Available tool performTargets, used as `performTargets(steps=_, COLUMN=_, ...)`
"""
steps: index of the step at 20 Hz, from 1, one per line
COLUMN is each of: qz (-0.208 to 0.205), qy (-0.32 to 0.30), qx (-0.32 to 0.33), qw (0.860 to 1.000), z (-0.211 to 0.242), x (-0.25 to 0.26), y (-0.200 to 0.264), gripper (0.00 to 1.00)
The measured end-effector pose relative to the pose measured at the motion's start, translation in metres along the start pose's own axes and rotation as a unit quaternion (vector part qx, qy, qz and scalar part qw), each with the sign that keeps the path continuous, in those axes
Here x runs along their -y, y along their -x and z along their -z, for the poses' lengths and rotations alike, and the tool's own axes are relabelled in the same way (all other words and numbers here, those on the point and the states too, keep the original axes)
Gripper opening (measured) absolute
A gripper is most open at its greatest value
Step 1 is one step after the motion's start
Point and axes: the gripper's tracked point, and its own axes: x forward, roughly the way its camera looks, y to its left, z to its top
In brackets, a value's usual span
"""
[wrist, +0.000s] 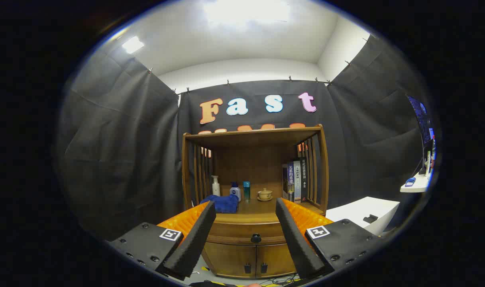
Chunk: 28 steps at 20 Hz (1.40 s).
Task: Pull open the drawer, take out the items inside it, and place them on the countertop above the cabinet.
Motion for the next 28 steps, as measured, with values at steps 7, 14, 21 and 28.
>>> performTargets(steps=7, qz=-0.003, qy=0.0, qx=0.002, qw=1.0, z=-0.001, x=-0.002, y=0.002, gripper=0.98)
performTargets(steps=14, qz=-0.001, qy=0.0, qx=0.004, qw=1.0, z=-0.002, x=-0.002, y=0.001, gripper=0.98)
performTargets(steps=21, qz=-0.003, qy=0.011, qx=0.004, qw=1.0, z=0.006, x=-0.01, y=-0.002, gripper=0.98)
performTargets(steps=28, qz=-0.002, qy=0.023, qx=0.001, qw=1.0, z=0.02, x=-0.012, y=-0.017, gripper=0.98)
